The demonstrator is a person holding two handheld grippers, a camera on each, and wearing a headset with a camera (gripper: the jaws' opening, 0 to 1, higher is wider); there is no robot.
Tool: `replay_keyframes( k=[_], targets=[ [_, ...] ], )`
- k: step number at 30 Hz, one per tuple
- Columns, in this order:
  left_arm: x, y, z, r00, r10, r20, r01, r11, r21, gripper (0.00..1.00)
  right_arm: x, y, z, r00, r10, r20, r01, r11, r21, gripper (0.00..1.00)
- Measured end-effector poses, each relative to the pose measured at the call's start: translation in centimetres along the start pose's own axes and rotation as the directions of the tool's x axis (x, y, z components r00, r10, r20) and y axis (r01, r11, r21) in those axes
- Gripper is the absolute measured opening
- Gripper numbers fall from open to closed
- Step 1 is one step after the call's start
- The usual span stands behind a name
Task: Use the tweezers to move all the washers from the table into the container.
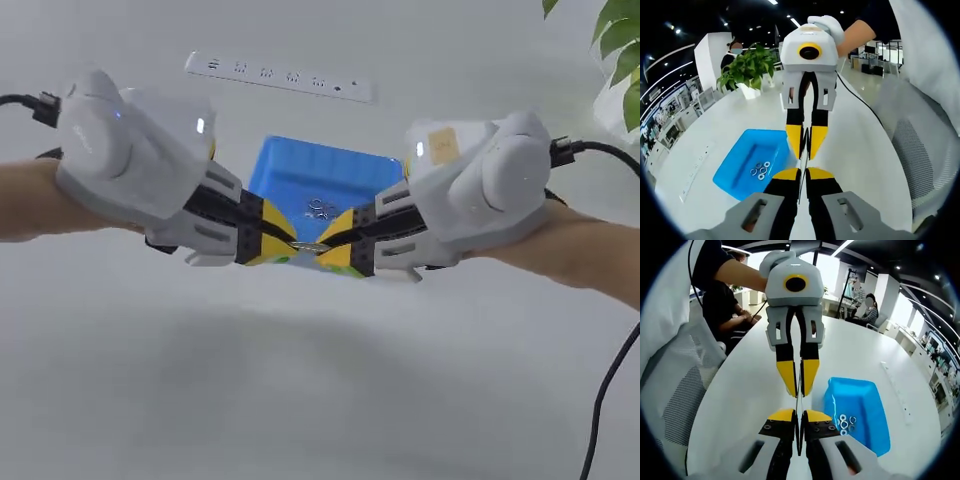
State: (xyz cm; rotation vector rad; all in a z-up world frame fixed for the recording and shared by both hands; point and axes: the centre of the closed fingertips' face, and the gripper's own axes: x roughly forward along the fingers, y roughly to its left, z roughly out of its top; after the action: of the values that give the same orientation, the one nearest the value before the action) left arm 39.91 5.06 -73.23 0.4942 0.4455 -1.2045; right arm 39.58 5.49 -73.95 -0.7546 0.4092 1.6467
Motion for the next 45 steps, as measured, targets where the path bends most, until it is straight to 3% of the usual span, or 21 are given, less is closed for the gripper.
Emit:
replay_keyframes(
  k=[6, 10, 15, 20, 25, 27, 32, 40, 41, 42, 45],
  targets=[
    [2.2, -0.1, -2.4, 0.9967, -0.003, -0.081, 0.000, 0.999, -0.035, 0.08, 1.7, 0.1, -2.4, 0.9974, 0.011, -0.071, -0.011, 1.000, 0.004, 0.07],
    [3.2, 0.1, -3.4, 0.9940, 0.000, -0.109, -0.005, 0.999, -0.047, 0.09, 2.4, -0.2, -3.6, 0.9951, 0.006, -0.099, -0.005, 1.000, 0.013, 0.07],
    [3.8, -0.3, -4.1, 0.9917, -0.033, -0.125, 0.023, 0.997, -0.076, 0.09, 2.6, 0.2, -4.3, 0.9937, 0.026, -0.109, -0.021, 0.999, 0.041, 0.08],
    [4.1, -0.9, -4.4, 0.9890, -0.055, -0.137, 0.047, 0.997, -0.065, 0.10, 2.9, 0.8, -5.0, 0.9907, 0.032, -0.132, -0.030, 0.999, 0.017, 0.10],
    [4.1, -0.8, -4.8, 0.9868, -0.050, -0.154, 0.039, 0.996, -0.074, 0.12, 3.1, 1.1, -6.2, 0.9823, 0.026, -0.186, -0.029, 1.000, -0.012, 0.11],
    [4.1, -0.8, -4.9, 0.9869, -0.051, -0.153, 0.039, 0.996, -0.081, 0.14, 2.9, 1.3, -5.9, 0.9843, 0.043, -0.171, -0.036, 0.998, 0.042, 0.12],
    [4.0, -0.7, -5.2, 0.9852, -0.048, -0.165, 0.033, 0.995, -0.091, 0.14, 3.0, 1.1, -6.0, 0.9836, 0.030, -0.178, -0.022, 0.999, 0.047, 0.13],
    [2.9, -0.7, -5.0, 0.9892, -0.021, -0.145, 0.004, 0.993, -0.116, 0.16, 2.3, 1.0, -5.9, 0.9859, 0.005, -0.167, 0.008, 0.997, 0.076, 0.19],
    [2.6, -0.5, -4.8, 0.9916, -0.007, -0.129, -0.010, 0.991, -0.130, 0.16, 2.1, 0.9, -5.7, 0.9874, -0.002, -0.158, 0.016, 0.996, 0.085, 0.19],
    [2.3, -0.1, -4.1, 0.9964, 0.029, -0.079, -0.042, 0.985, -0.167, 0.16, 1.8, 0.8, -5.4, 0.9896, -0.023, -0.142, 0.039, 0.993, 0.110, 0.20],
    [1.1, 0.6, -3.0, 0.9950, 0.100, 0.003, -0.096, 0.960, -0.261, 0.17, 0.6, 0.4, -4.8, 0.9915, -0.060, -0.115, 0.075, 0.989, 0.128, 0.21]
  ],
)
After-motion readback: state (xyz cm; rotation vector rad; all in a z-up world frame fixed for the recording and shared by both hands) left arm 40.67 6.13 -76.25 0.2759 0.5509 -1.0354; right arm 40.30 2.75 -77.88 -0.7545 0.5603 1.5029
